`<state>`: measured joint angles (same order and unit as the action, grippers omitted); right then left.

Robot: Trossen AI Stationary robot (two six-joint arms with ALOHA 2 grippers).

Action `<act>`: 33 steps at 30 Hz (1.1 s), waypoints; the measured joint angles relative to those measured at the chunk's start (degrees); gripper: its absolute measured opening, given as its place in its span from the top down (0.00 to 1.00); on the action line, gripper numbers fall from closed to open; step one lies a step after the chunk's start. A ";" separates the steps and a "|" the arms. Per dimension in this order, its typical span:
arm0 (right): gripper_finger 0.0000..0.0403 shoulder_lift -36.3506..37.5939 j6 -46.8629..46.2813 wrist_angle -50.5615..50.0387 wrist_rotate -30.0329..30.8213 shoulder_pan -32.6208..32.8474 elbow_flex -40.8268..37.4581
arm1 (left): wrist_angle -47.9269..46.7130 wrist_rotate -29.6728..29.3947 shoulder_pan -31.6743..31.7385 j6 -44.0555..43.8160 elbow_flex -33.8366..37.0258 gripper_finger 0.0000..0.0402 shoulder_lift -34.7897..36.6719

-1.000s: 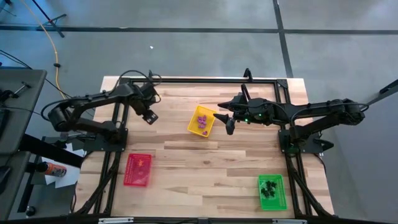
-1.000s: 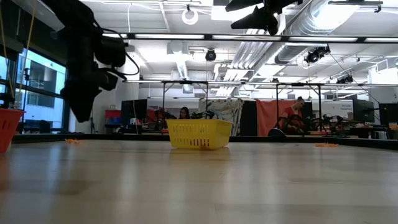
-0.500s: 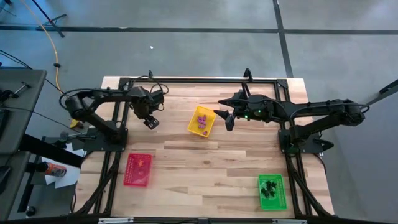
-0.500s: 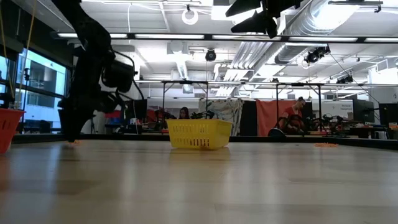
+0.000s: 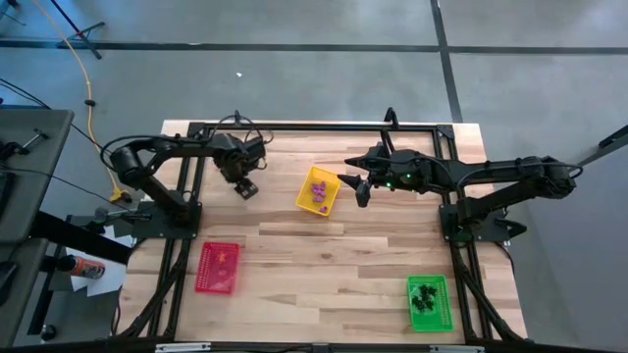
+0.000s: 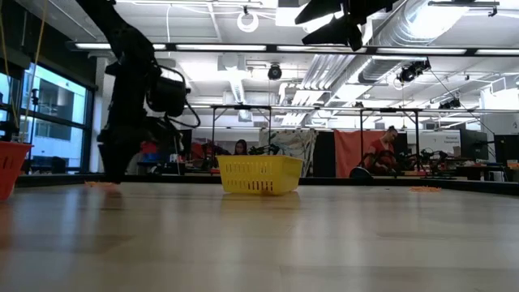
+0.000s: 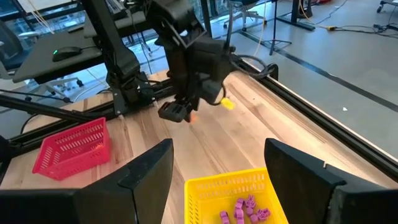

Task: Sort Halloween decoration
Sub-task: Put the orange spider toy into the red bin

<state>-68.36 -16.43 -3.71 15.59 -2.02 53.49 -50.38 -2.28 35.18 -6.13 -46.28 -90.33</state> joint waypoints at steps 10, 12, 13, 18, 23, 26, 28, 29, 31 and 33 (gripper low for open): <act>0.39 0.00 -0.02 -0.01 0.02 0.00 0.00 | 0.62 0.89 0.02 2.23 0.66 0.50 -0.15; 0.39 0.00 0.03 0.01 0.02 -0.27 0.00 | 0.83 2.35 0.03 2.20 0.59 0.50 -0.15; 0.39 0.00 0.12 0.01 0.02 -0.35 0.00 | 0.74 3.08 0.04 2.08 0.59 0.50 -0.15; 0.39 0.00 0.17 0.01 0.02 -1.01 0.00 | 2.12 3.18 0.04 1.88 0.59 0.50 -1.44; 0.39 0.00 -0.20 -0.02 0.04 -1.01 0.00 | 1.51 2.86 0.02 1.87 0.15 0.51 -4.70; 0.39 0.00 -0.20 -0.39 0.04 -0.98 0.00 | 1.13 3.02 0.02 1.99 0.00 0.59 -5.43; 0.39 0.00 -0.18 -0.41 0.04 -0.98 0.00 | 1.27 3.64 0.04 2.68 0.09 0.69 -5.23; 0.39 0.00 -0.09 -0.39 0.04 -0.98 0.00 | 1.50 3.85 0.10 2.71 0.29 0.75 -4.80; 0.39 0.00 -0.07 -0.42 0.04 -0.98 0.00 | 1.62 4.54 0.56 2.88 0.26 0.88 -3.70; 0.39 0.00 -0.04 -0.41 0.04 -1.01 0.00 | 2.36 4.14 1.16 3.22 0.54 0.97 -1.63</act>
<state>-68.36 -16.46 -4.12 15.64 -3.03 53.49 -48.02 1.85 36.34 -2.90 -45.75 -91.96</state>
